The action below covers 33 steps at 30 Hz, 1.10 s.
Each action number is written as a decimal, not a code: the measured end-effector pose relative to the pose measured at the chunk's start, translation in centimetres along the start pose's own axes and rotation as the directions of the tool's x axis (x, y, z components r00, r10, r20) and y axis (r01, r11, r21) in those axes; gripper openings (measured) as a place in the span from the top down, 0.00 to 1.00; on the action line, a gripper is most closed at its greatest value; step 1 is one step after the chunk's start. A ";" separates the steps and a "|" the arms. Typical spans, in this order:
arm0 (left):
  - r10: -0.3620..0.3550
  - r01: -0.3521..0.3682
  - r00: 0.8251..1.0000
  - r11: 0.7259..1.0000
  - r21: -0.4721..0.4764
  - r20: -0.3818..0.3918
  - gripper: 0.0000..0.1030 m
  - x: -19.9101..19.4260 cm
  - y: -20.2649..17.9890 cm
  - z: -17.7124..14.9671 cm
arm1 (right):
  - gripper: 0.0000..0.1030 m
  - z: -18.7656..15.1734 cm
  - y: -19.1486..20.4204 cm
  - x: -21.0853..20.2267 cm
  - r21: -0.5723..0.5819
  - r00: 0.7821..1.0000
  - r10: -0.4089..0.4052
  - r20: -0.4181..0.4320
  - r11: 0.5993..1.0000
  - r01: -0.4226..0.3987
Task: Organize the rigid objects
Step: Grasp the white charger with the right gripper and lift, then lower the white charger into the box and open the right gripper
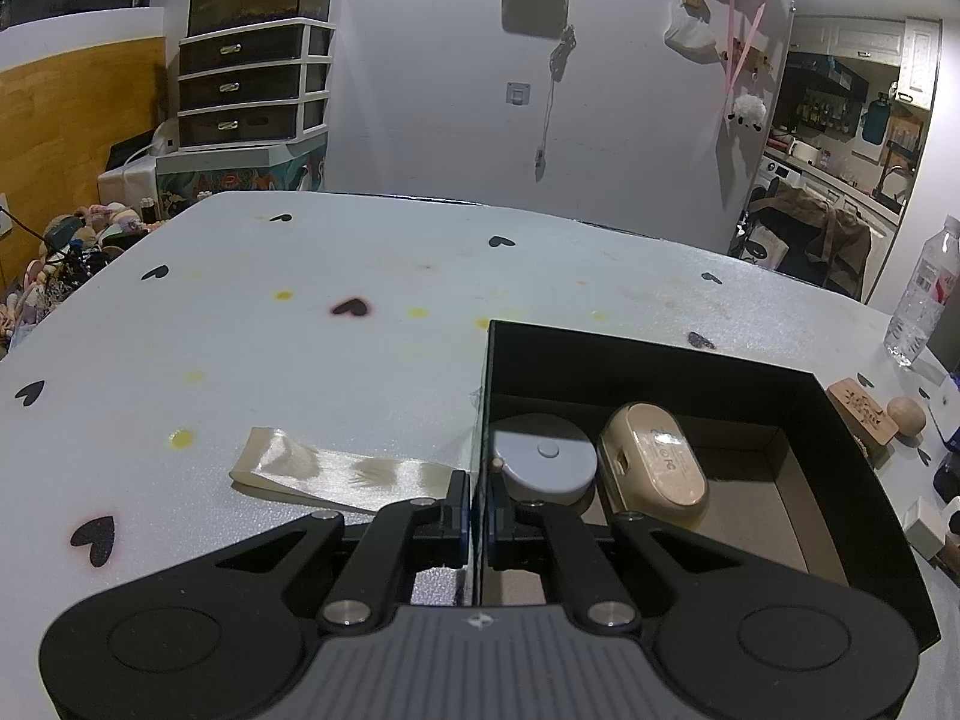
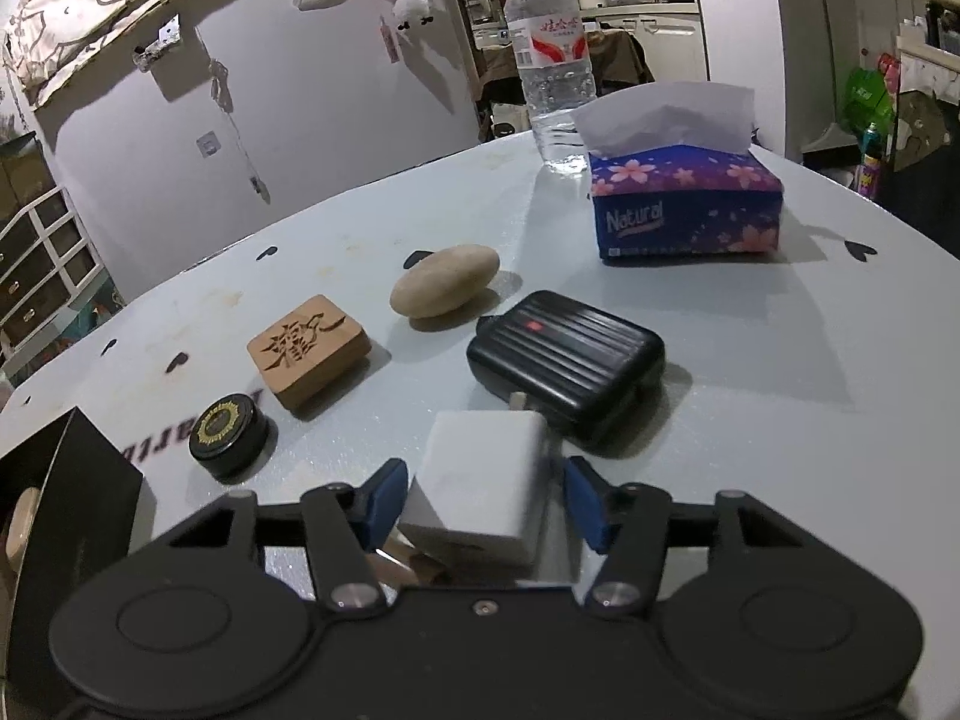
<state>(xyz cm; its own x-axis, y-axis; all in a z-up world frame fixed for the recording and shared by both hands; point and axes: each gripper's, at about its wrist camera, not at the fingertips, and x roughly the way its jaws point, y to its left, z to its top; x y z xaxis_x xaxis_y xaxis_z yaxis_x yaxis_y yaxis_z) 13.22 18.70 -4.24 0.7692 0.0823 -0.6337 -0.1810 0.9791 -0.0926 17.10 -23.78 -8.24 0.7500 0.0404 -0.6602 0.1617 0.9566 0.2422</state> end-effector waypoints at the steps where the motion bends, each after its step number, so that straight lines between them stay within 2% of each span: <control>1: 0.000 0.000 1.000 1.000 0.001 0.000 0.95 0.0 0.0 0.0 | 0.43 0.1 0.2 0.1 -0.009 1.000 -0.009 0.002 1.000 0.009; 6: -0.005 0.005 1.000 1.000 -0.006 0.001 0.95 0.1 0.0 0.1 | 0.44 0.4 1.3 1.1 -0.058 0.999 -0.053 0.005 0.997 0.053; 8: -0.004 0.004 1.000 1.000 -0.005 0.001 0.95 0.1 0.1 0.1 | 0.49 0.3 1.5 1.1 -0.068 0.998 -0.069 0.010 0.995 0.069; 13: -0.005 0.005 1.000 1.000 -0.005 0.001 0.95 0.1 0.1 0.1 | 0.54 0.4 1.1 0.4 -0.032 0.999 -0.053 0.011 0.998 0.053; 18: -0.005 0.005 1.000 1.000 -0.006 0.001 0.95 0.1 0.1 0.1 | 0.54 1.0 3.1 -1.6 -0.075 0.997 0.039 0.069 0.997 -0.034; 23: -0.006 0.007 1.000 1.000 -0.009 0.002 0.95 0.2 0.2 0.1 | 0.54 1.9 7.3 -3.2 -0.169 0.976 0.198 0.085 0.969 -0.182; 28: -0.006 0.006 1.000 1.000 -0.010 0.000 0.95 0.2 0.2 0.1 | 0.54 2.7 11.9 -3.5 -0.231 0.927 0.374 0.002 0.902 -0.364; 33: -0.007 0.007 1.000 1.000 -0.011 0.000 0.95 0.2 0.2 0.1 | 0.54 2.0 17.1 -3.7 -0.329 0.897 0.436 -0.079 0.838 -0.436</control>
<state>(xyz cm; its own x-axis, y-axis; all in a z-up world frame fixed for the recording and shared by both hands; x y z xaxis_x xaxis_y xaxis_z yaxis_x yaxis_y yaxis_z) 13.40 18.92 -4.35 0.7703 0.0754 -0.6332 -0.1822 0.9776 -0.1052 18.36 -8.14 -0.26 0.6924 0.4756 -0.5425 -0.4021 0.8787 0.2571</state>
